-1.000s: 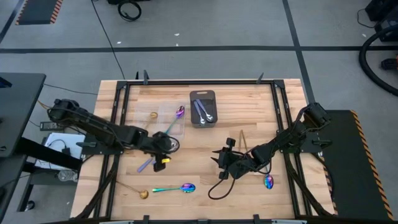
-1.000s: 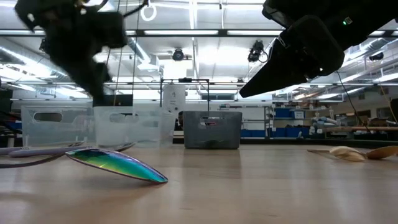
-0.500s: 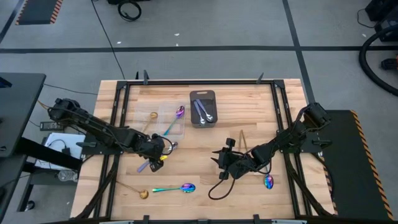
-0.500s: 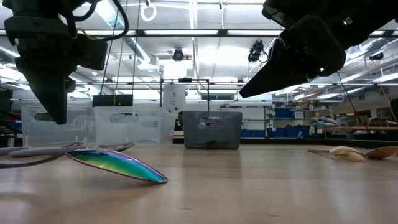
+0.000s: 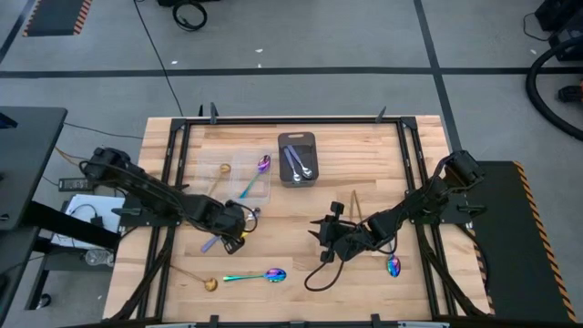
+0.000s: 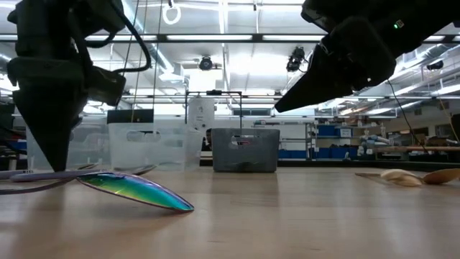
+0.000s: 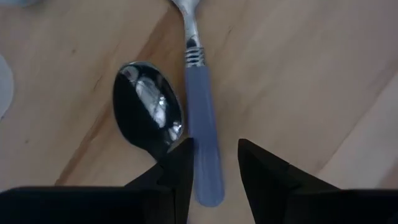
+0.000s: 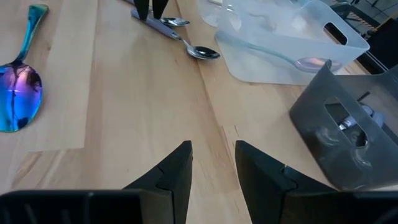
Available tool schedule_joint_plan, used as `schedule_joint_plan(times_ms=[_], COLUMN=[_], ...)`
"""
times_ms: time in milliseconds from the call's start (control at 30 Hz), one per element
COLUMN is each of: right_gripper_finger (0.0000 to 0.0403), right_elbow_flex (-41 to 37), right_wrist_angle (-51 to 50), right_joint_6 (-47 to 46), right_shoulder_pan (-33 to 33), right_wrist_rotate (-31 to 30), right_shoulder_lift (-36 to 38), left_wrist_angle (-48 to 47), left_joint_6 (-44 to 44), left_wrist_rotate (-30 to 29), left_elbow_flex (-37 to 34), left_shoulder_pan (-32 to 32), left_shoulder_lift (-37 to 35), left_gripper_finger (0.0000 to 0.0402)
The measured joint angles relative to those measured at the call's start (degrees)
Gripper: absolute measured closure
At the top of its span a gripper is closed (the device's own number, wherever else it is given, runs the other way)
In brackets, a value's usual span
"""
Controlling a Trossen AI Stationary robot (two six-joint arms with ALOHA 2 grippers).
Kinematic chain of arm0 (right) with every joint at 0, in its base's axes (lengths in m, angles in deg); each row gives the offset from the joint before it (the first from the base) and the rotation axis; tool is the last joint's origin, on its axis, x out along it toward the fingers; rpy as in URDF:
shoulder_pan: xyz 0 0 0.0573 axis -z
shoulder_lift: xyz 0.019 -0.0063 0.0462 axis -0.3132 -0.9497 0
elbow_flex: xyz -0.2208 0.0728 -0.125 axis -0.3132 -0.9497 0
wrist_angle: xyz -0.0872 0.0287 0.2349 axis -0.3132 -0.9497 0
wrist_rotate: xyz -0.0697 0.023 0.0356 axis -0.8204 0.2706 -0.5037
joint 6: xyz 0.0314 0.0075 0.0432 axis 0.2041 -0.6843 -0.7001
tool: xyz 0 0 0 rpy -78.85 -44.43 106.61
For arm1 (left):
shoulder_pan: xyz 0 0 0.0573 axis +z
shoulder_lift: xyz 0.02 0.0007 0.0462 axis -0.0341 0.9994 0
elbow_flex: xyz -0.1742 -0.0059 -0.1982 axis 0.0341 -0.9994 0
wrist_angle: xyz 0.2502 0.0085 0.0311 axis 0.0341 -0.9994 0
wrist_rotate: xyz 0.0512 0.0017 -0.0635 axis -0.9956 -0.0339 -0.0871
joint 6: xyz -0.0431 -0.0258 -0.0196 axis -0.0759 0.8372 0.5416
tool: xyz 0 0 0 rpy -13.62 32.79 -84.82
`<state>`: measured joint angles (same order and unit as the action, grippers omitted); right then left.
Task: Sort silverware by color (type)
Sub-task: Put the purple spoon into the black transparent bin
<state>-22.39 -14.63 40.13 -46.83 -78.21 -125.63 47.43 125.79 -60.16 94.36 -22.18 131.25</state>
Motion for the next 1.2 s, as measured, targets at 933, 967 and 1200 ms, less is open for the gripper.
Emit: schedule_joint_plan(times_ms=[933,967,1200], right_gripper_finger=[0.0271,0.0271,0.0271], right_elbow_flex=[0.01,0.0,0.0], right_wrist_angle=[-0.14,-0.14,-0.14], right_joint_6=[-0.42,-0.42,-0.44], right_shoulder_pan=[0.22,0.22,0.22], right_wrist_rotate=[0.04,0.04,0.04], right_shoulder_lift=[0.0,0.0,0.0], left_wrist_angle=[-1.2,-1.21,-1.31], left_joint_6=[-9.31,-9.67,-13.71], left_wrist_rotate=[-8.19,-8.68,-10.59], left_elbow_flex=[3.85,4.3,7.1], left_shoulder_pan=[-2.23,-2.23,-2.23], left_shoulder_lift=[6.09,6.09,6.03], left_gripper_finger=[0.034,0.0341,0.0343])
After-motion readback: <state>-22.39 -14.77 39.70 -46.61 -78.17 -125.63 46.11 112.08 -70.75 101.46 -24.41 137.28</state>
